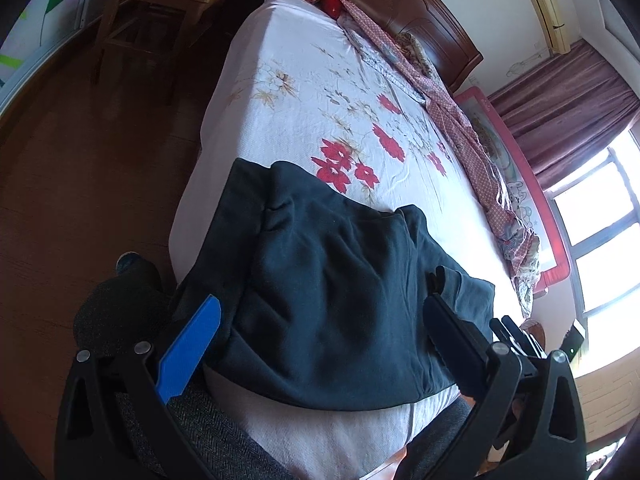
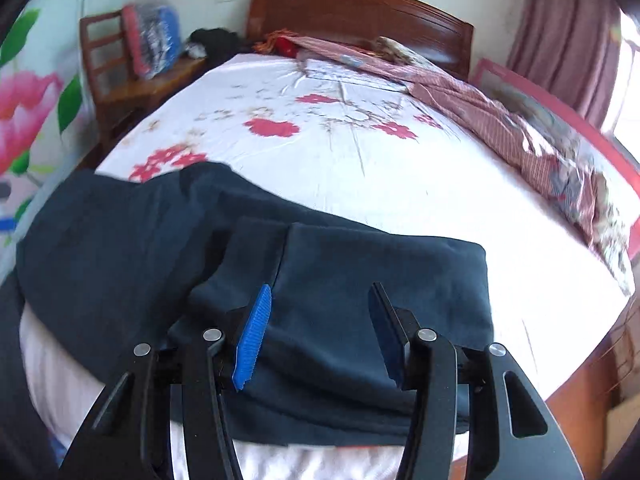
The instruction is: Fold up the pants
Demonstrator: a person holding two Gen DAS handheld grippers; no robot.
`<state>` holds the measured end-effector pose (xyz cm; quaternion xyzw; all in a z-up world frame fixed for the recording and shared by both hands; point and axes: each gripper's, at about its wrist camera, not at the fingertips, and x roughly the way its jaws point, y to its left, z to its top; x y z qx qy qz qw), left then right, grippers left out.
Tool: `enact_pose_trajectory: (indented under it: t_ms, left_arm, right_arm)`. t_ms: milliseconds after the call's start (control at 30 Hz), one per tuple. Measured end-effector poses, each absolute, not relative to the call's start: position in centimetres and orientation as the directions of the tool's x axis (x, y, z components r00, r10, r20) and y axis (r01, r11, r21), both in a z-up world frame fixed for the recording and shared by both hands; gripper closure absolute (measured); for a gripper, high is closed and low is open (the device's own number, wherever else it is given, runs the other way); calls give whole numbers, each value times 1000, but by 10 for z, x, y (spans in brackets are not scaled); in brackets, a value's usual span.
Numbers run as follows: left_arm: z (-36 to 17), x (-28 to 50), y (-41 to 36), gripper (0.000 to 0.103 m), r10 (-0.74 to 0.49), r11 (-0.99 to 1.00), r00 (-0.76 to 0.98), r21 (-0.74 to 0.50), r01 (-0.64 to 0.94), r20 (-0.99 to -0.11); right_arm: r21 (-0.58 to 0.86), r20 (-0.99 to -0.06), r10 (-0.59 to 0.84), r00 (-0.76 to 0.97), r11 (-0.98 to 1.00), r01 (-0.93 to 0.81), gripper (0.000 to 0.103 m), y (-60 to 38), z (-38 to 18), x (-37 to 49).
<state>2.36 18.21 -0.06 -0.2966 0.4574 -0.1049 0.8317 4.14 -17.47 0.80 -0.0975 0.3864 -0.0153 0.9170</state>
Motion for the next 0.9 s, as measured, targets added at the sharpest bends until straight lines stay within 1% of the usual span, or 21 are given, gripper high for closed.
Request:
enact_pose_trajectory:
  t_ms: [33,67,100,133,233,333,433,467,533,567,600,633,667,733,800,900]
  left_arm:
    - [0,22,187,2,-439,801,564,-589,-107,-699]
    - [0,20,192,2,-431,801,569,-587,-117,-701]
    - [0,18,199,2,-421,800,574,-586,-131,-702]
    - [1,16,206,2,-415,796,582,-589,-139,-699]
    - [1,9,229,2,-405,781,598,-602,-168,-692]
    - [-12,15,242,2,-452,748,582,-642,-165,-676]
    - [-27,29,243,2,-512,738,574,-669,-86,-638]
    - [-30,35,239,2,-501,763,568,-643,-65,-653]
    - [-32,49,226,2,-506,809,549,-587,34,-666]
    - [-33,54,221,2,-487,834,545,-548,58,-682]
    - [-35,61,216,2,-484,847,528,-525,81,-698]
    - [-40,68,214,2,-501,843,499,-529,97,-707]
    - [-46,74,214,2,-515,834,478,-545,87,-711]
    - [-61,84,217,2,-581,781,420,-623,47,-697]
    - [-76,91,218,2,-627,738,378,-674,7,-682]
    - [-90,94,214,2,-690,675,347,-738,-6,-635]
  right_arm:
    - [-230,-735,-106,670,968,-99,53,-161,-9,46]
    - [-284,-790,-135,598,945,-162,53,-147,-34,54]
    - [-308,-800,-159,579,936,-169,53,-145,-49,60]
    - [-287,-778,-146,611,948,-139,53,-146,-48,56]
    - [-169,-823,-96,560,982,-79,53,-163,-39,62]
    - [-146,-842,-83,534,986,-77,53,-155,-43,61]
    - [-164,-852,-99,515,983,-82,53,-153,-46,71]
    - [-168,-856,-105,507,982,-81,53,-154,-47,77]
    - [-174,-863,-116,491,982,-76,53,-154,-46,79]
    - [-179,-866,-121,485,981,-76,53,-154,-45,79]
    - [-186,-869,-127,479,979,-78,53,-153,-45,79]
    - [-192,-870,-133,474,978,-78,53,-152,-44,81]
    - [-194,-873,-136,468,978,-77,53,-152,-44,83]
    - [-188,-881,-138,453,980,-67,53,-152,-43,86]
    - [-187,-887,-142,439,981,-60,53,-152,-43,88]
    - [-202,-891,-153,427,977,-70,53,-149,-43,92]
